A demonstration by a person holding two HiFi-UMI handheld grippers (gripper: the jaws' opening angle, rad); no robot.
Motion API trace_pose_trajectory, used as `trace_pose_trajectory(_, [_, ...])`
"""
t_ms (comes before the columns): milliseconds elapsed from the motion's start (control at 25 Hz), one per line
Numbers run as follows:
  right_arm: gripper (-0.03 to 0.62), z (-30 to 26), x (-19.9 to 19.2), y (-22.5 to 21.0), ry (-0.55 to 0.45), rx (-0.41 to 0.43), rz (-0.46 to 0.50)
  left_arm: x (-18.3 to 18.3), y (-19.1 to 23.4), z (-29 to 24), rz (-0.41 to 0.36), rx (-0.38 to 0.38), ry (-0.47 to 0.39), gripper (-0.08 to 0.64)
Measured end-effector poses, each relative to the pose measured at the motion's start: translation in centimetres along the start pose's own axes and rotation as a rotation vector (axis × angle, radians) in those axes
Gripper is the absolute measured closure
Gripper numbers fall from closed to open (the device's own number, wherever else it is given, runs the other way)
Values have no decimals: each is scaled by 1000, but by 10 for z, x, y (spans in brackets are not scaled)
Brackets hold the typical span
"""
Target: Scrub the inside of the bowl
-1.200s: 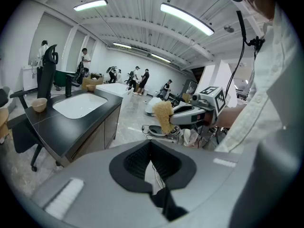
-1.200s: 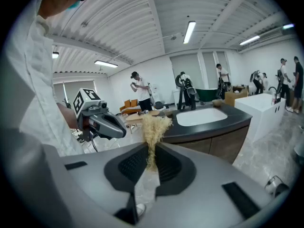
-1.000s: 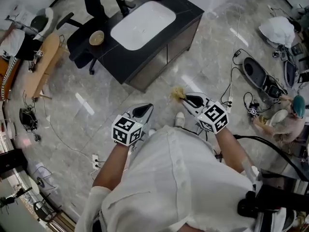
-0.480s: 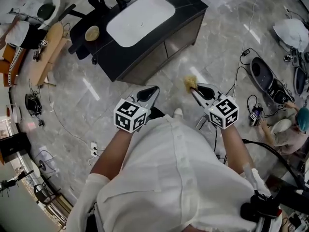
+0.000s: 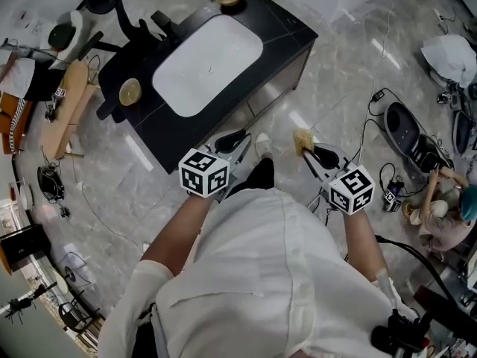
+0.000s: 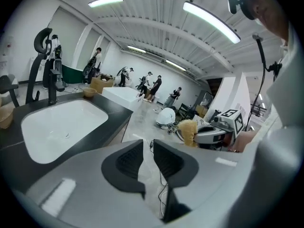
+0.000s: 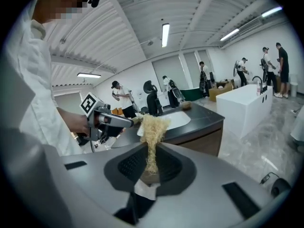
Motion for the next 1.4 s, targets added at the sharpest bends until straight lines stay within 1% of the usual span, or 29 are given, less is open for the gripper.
trace_pose_trajectory(160, [554, -17, 42, -48, 49, -40, 15, 64, 49, -51, 88, -32, -51, 502])
trace_pose_trajectory(320, [554, -54, 80, -97, 75, -67, 46, 128, 98, -91, 141, -74, -111, 484])
trace_pose_trajectory(400, [554, -74, 99, -110, 69, -61, 57, 151, 120, -107, 202, -94, -130, 460])
trace_pose_trajectory(480, [554, -90, 114, -118, 75, -35, 73, 165, 140, -118, 272, -79, -154, 456])
trace_pose_trajectory(560, [554, -107, 123, -127, 100, -4, 90, 173, 164, -126, 347, -37, -182, 454])
trace_pose_trajectory(640, [554, -122, 130, -139, 125, 25, 100, 178, 190, -132, 422, 26, -208, 454])
trace_pose_trajectory(720, [554, -137, 140, -153, 139, 60, 114, 187, 215, -139, 478, 84, -237, 454])
trace_pose_trajectory(800, [554, -151, 149, -169, 148, 95, 134, 198, 236, -149, 522, 121, -270, 454])
trace_pose_trajectory(1000, [554, -184, 172, -219, 151, 191, 160, 223, 291, -186, 648, 221, -324, 454])
trace_pose_trajectory(1160, [554, -200, 195, -263, 181, 289, 205, 238, 332, -214, 772, 335, -366, 454])
trace_pose_trajectory(1240, [554, -207, 203, -289, 197, 325, 204, 245, 353, -226, 827, 396, -378, 453])
trace_pose_trajectory(1320, [554, -212, 206, -315, 219, 348, 192, 253, 373, -239, 870, 445, -386, 453])
trace_pose_trajectory(1400, [554, -215, 209, -337, 240, 370, 186, 262, 393, -248, 885, 499, -388, 451])
Point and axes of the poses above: the fingertips, and each gripper's own axes: z backward along the fingers, y to its left, x out of its top, the point moved 6 cm from there along z, backward along the fingers, and after that the axes turned 3 degrees about z, right-handed, at the moved point
